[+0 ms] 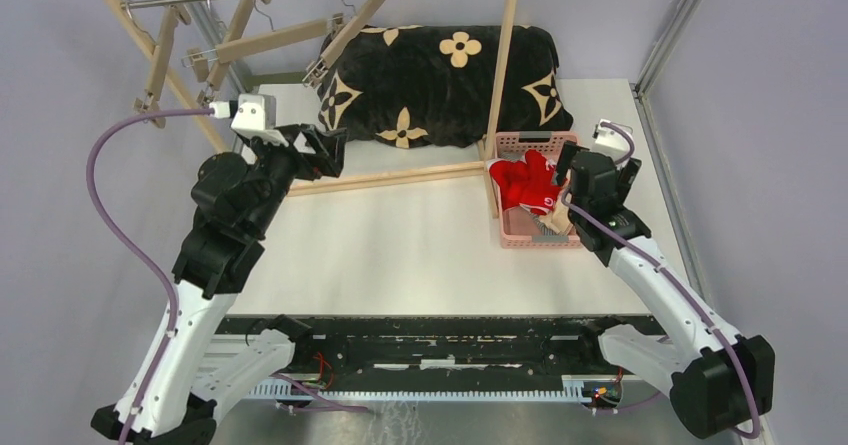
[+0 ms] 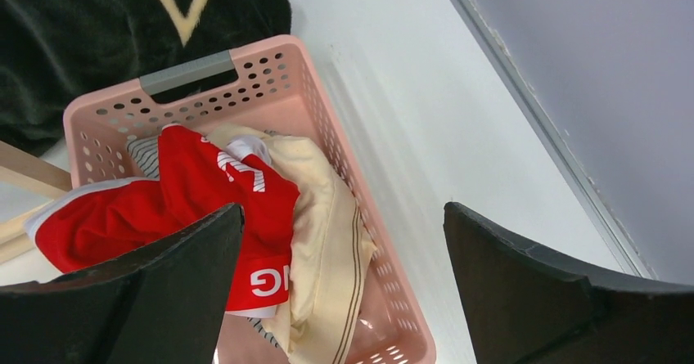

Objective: Remove the underwear clipped to the hanger

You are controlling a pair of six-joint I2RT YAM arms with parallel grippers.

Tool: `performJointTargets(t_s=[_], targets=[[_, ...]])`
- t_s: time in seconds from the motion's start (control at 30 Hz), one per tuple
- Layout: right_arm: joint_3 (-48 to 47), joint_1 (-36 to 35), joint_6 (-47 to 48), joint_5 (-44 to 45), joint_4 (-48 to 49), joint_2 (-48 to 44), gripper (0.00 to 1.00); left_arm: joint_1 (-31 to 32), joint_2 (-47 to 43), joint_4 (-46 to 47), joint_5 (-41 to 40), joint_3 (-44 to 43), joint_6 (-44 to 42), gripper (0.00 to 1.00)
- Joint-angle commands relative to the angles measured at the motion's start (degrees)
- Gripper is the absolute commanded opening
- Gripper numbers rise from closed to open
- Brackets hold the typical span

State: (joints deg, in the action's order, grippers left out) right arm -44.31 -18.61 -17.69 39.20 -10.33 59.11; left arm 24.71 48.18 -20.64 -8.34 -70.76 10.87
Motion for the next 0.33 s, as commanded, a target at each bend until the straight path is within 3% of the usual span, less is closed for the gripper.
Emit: performJointTargets(t_s=[0.0, 0.3], targets=[[0.17, 0.24, -0.92, 4.21, 0.5, -3.84, 1.0, -0.29, -6.45, 3.24, 2.7, 4.1, 4.24, 0.99], [1.25, 0.24, -0.98, 5.99, -0.73, -8.59, 1.0, -0.34, -14.74, -0.95, 6.12, 13.08, 7.04, 0.99]])
